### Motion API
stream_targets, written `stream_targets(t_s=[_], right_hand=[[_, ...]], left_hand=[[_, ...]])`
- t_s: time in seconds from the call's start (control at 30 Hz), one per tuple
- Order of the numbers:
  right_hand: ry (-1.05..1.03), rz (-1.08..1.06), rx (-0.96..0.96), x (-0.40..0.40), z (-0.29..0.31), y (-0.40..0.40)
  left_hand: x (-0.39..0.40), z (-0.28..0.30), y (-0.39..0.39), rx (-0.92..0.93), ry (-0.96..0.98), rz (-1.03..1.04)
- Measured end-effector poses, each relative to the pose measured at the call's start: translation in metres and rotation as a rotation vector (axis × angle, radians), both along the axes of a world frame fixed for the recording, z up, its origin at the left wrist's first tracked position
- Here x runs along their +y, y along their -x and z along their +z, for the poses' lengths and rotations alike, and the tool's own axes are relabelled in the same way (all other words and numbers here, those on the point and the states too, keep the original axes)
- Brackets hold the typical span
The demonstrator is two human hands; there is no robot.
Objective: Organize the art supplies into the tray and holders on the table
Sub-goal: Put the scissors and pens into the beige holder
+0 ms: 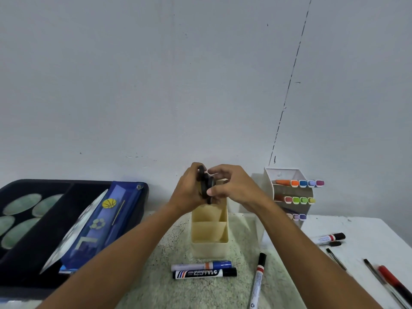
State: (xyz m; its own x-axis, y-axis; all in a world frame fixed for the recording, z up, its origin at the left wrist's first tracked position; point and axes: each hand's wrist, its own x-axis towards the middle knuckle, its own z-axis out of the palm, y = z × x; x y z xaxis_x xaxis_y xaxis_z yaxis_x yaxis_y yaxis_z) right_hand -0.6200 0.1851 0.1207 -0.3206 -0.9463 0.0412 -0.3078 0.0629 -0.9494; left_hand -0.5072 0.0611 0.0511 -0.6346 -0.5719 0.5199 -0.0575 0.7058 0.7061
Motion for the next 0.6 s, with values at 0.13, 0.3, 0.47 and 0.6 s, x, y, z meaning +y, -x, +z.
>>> stream_targets(t_s=[0.13, 0.3, 0.47, 0.6], right_hand=[[0.029, -0.048, 0.107, 0.0, -0.001, -0.001], [0.113, -0.198, 0.13, -0.002, 0.006, -0.001], [0.064, -0.212, 0.15, -0.004, 0.009, 0.0], [0.142, -0.261, 0.125, -0.005, 0.012, -0.005]], left_hand=[[-0.003, 0.0, -0.003, -0.068, 0.008, -0.04], [-0.006, 0.008, -0.007, -0.159, -0.016, -0.087], [-0.005, 0.016, -0.008, -0.216, -0.037, -0.127], [-0.007, 0.019, -0.008, -0.238, -0.032, -0.123]])
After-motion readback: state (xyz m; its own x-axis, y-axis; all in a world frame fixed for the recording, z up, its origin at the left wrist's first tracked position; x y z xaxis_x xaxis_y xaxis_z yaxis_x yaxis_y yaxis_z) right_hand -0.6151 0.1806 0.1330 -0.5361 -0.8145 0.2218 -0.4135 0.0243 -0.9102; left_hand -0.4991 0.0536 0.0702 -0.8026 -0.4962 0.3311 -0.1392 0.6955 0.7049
